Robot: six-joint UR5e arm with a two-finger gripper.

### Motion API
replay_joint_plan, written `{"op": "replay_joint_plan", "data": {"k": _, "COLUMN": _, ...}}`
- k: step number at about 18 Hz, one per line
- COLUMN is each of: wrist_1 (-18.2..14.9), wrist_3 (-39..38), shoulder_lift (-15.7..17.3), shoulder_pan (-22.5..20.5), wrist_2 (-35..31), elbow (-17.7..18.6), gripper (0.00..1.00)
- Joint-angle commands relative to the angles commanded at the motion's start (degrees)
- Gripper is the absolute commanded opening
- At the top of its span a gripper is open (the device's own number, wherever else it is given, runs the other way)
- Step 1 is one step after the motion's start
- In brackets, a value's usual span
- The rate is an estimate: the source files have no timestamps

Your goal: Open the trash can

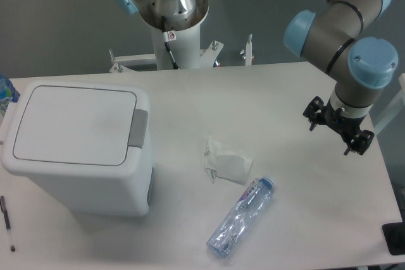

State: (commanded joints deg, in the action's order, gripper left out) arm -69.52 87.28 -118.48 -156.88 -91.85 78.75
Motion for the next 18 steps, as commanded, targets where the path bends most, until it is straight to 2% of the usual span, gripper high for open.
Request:
{"op": "replay_joint_plan", "data": {"k": 6, "wrist_1": 1.93, "wrist_3": 0.09, "shoulder_lift": 0.44, "shoulder_pan": 0.09, "wrist_2": 0.09, "elbow": 0.62, "gripper": 1.00}}
{"op": "replay_joint_plan", "data": {"k": 13, "wrist_1": 2.02, "wrist_3": 0.09, "shoulder_lift": 0.53, "shoulder_pan": -0.26, "wrist_2": 1.05, "elbow": 1.49, "gripper": 1.00}}
{"op": "replay_joint_plan", "data": {"k": 18, "wrist_1": 3.08, "wrist_3": -5.52, "shoulder_lift": 0.53, "shoulder_pan": 0.35, "wrist_2": 0.44, "elbow": 1.32, "gripper": 1.00}}
